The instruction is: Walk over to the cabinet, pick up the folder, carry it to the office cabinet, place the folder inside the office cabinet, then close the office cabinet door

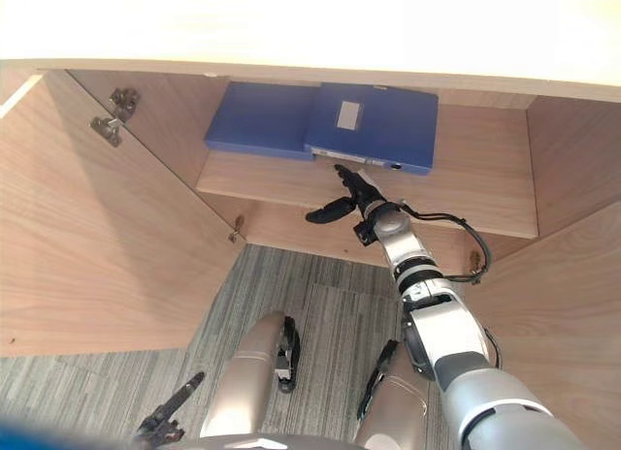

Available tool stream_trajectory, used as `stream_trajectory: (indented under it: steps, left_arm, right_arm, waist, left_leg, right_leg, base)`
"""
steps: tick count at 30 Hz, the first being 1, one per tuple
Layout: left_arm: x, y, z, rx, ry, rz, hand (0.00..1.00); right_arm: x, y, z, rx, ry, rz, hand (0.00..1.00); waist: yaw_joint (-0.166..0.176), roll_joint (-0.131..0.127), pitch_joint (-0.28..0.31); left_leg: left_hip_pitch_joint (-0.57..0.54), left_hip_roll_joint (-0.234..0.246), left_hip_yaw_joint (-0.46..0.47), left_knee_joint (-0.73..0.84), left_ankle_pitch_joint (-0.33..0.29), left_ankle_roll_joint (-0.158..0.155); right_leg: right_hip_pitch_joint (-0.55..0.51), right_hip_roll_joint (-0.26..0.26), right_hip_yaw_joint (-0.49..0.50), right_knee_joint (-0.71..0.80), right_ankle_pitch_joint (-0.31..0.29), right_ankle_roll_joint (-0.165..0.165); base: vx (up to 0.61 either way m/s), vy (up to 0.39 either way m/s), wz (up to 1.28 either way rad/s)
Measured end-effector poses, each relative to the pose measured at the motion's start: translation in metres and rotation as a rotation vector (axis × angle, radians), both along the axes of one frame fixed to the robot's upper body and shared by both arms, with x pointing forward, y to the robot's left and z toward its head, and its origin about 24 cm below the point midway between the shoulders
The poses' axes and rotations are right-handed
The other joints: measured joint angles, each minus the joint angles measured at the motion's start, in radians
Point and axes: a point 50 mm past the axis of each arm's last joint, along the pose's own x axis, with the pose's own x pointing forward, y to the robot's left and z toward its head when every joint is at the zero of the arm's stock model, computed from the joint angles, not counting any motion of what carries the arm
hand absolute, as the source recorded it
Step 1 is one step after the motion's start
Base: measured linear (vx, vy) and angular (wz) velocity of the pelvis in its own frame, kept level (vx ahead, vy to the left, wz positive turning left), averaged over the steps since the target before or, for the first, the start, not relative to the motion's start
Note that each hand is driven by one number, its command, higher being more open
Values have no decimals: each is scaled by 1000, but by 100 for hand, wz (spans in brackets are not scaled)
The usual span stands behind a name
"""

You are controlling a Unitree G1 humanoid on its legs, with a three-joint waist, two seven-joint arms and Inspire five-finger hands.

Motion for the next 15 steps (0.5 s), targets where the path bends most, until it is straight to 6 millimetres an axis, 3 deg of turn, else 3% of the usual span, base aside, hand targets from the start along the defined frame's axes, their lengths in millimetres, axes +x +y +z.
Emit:
stream_trajectory:
  steps: [2,6,8,11,15]
  left_arm:
    - [13,-19,-1,-42,-24,-39,100]
    - [33,-24,4,-49,-85,-31,100]
    - [34,-23,6,-36,-96,-45,100]
    - [23,-18,7,3,-100,-101,100]
    - [-12,-5,3,69,-24,-125,100]
  right_arm:
    - [-1,6,-3,-50,6,37,100]
    - [-3,15,-6,-92,9,64,100]
    - [-3,17,-2,-95,-22,43,100]
    - [-12,8,5,-68,-119,-6,100]
    - [-33,-16,41,-125,-446,-161,100]
  waist:
    - [-4,-9,-5]
    - [-13,-18,-10]
    - [-16,-18,-9]
    - [-14,-17,-7]
    - [-24,-7,17]
  left_leg:
    - [9,4,9,-7,1,1]
    - [20,18,14,-21,2,4]
    - [21,14,17,-22,3,5]
    - [20,11,16,-21,2,8]
    - [13,10,15,-8,-8,27]
  right_leg:
    - [2,5,8,-9,6,3]
    - [9,22,11,-35,20,5]
    - [8,18,14,-35,22,8]
    - [11,12,11,-38,23,11]
    - [14,8,5,-38,25,17]
  base:
    - [47,0,-15]
    - [37,4,-11]
    - [45,11,0]
    - [38,12,3]
    - [30,31,3]
